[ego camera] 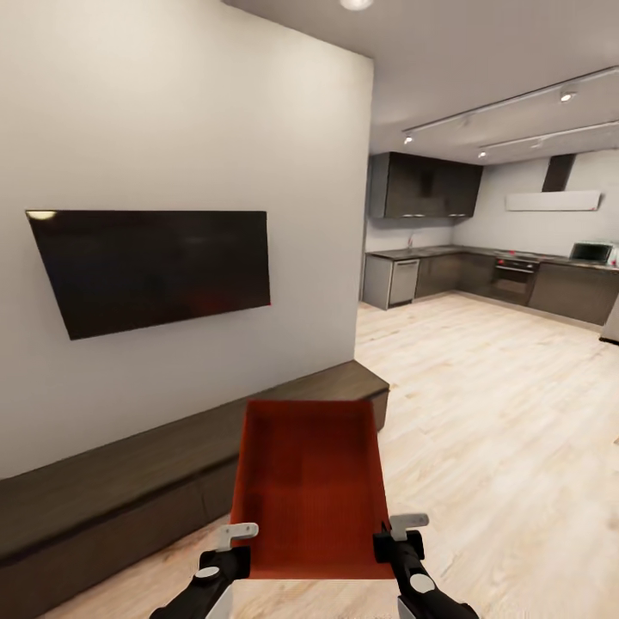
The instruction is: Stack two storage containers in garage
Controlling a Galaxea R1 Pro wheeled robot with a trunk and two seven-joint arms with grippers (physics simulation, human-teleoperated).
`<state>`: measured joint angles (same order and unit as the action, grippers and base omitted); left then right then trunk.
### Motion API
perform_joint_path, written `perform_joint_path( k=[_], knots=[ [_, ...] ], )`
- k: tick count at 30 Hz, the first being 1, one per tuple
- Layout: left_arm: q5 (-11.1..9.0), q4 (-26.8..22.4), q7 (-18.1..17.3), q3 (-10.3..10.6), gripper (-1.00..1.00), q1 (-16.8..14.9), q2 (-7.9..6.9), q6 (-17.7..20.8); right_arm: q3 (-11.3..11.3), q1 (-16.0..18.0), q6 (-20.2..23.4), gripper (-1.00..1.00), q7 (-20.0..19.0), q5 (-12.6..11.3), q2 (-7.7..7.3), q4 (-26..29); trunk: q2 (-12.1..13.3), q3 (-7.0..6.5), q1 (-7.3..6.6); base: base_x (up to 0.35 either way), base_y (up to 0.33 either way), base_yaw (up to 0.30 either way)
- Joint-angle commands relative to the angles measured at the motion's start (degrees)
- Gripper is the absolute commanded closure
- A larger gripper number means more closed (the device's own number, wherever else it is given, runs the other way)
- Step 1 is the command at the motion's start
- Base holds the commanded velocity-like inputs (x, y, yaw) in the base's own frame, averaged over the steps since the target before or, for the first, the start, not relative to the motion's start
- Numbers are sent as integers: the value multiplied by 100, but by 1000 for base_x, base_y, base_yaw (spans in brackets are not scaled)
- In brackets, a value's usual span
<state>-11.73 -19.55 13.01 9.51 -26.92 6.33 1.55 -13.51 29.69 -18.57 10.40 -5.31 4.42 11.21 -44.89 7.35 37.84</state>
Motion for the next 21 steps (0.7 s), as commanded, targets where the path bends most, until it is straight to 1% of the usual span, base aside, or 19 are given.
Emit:
perform_joint_path(
  k=[1,17,21],
  knots=[
    [-66,4,158,-72,100,2,-35,20,117,10,-226,100,279,-49,-3,8,-7,9,1,0,0,-281],
    [-67,4,158,-72,100,3,-35,20,120,10,-232,100,287,-49,-3,11,-7,9,1,0,0,-280],
    [-69,4,158,-72,100,1,-35,20,120,10,-323,100,287,-49,-3,5,-7,9,1,0,0,-275]
  ],
)
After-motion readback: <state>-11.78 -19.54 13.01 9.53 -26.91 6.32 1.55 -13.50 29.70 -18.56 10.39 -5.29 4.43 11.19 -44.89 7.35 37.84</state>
